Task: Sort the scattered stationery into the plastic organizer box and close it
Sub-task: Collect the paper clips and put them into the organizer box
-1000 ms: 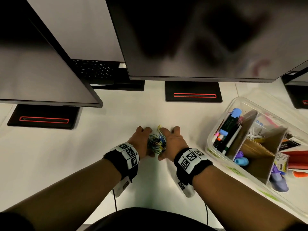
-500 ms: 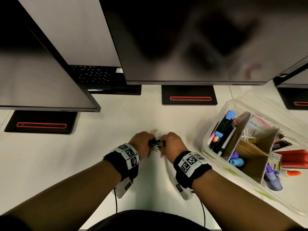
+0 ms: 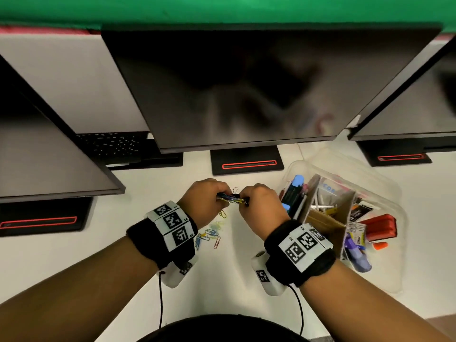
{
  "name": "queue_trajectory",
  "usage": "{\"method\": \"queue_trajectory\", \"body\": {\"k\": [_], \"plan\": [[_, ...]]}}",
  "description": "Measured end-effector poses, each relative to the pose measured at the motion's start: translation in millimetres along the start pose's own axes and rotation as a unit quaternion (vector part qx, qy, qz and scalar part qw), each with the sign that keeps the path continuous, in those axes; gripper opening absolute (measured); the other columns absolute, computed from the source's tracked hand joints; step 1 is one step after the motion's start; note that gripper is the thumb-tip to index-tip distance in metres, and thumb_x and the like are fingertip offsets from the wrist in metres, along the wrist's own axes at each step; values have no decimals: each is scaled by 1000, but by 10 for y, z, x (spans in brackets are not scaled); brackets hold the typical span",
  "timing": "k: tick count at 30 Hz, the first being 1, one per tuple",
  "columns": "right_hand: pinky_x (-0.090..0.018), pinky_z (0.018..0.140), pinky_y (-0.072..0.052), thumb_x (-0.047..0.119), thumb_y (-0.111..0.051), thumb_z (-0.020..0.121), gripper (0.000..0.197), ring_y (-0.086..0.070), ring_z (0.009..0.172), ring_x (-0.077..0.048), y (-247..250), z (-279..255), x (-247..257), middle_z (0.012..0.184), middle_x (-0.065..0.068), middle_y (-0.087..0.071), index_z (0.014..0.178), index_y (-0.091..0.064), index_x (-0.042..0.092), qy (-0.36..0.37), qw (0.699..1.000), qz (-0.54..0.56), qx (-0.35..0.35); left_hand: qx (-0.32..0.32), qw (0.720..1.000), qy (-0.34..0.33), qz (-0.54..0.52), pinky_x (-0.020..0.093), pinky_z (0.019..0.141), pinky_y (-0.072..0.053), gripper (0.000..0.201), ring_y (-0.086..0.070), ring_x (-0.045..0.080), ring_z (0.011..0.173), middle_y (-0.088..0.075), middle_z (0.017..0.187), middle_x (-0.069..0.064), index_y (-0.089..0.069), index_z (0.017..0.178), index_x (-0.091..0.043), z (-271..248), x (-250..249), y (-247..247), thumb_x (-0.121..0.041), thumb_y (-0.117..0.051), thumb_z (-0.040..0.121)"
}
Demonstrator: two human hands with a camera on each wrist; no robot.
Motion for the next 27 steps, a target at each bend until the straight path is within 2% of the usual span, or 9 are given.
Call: {"method": "queue_trajectory", "body": {"k": [3,8,11,14,15,21,24,26,27], "plan": [[-23,78,-38,8,-51,87,29,-59,99,-29,356,-106,-227,106,-14,-63,110,-68,10,-24,999,0,-35,-5,999,-36,-9,20,75,-40,22,-59,19,91,-65,101,4,-68,105,-16,125,-402,-32,-14,-64,84],[-26,78,-40,9,-53,85,27,-61,98,-30,817,-290,-731,101,-14,-67,105,-71,11,-78,995,-10,-69,8,995,-92,-30,25,80,-42,22,-61,22,95,-67,102,7,-69,101,-16,399,-1043,-277,-14,-67,79],[-26,80,-44,9,-55,83,27,-63,96,-30,1017,-347,-1032,101,-15,-70,104,-71,12,-108,990,-3,-90,10,993,-112,-25,20,74,-35,24,-61,22,97,-67,103,7,-70,103,-17,568,-1360,-447,-15,-68,79],[-21,73,-41,8,-57,84,27,-64,95,-28,1127,-361,-1290,101,-15,-71,107,-70,10,-142,986,-2,-87,20,993,-118,-24,16,70,-29,25,-60,21,100,-68,105,6,-69,105,-17,720,-1569,-627,-16,-68,80],[-22,75,-41,8,-57,84,28,-64,97,-28,1141,-356,-1361,104,-15,-71,109,-69,9,-152,985,-4,-81,29,993,-116,-24,16,70,-29,25,-59,21,101,-68,106,6,-69,105,-16,763,-1613,-692,-17,-68,80],[-27,89,-46,3,-57,83,32,-62,105,-27,1125,-280,-1663,112,-14,-68,113,-66,9,-186,981,-14,-55,83,993,-86,-21,21,83,-41,30,-60,21,106,-67,113,5,-67,111,-15,961,-1713,-1011,-15,-67,81],[-24,88,-46,2,-59,82,37,-62,106,-25,1099,-262,-1737,115,-11,-67,117,-62,13,-198,979,0,-39,132,987,-92,-2,27,96,-45,41,-59,23,112,-63,122,7,-58,124,-16,982,-1717,-1098,-8,-61,84],[-23,88,-45,1,-58,82,40,-62,107,-23,1067,-253,-1767,117,-11,-65,120,-60,14,-207,978,5,-26,131,987,-93,-9,32,100,-46,42,-57,25,115,-62,124,10,-56,126,-12,978,-1678,-1079,0,-53,86],[-23,87,-45,-1,-57,83,39,-62,107,-23,1061,-246,-1772,117,-10,-65,118,-61,14,-209,978,4,-25,120,988,-91,-21,28,99,-46,41,-58,24,114,-62,123,11,-57,124,-10,975,-1642,-1049,3,-50,86]]}}
Point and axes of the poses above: each hand's wrist, its own z-axis towards the middle knuckle, its own y-axis out of the back of the hand, x = y × z, the point moved 5 cm from there along z, towards the middle knuckle
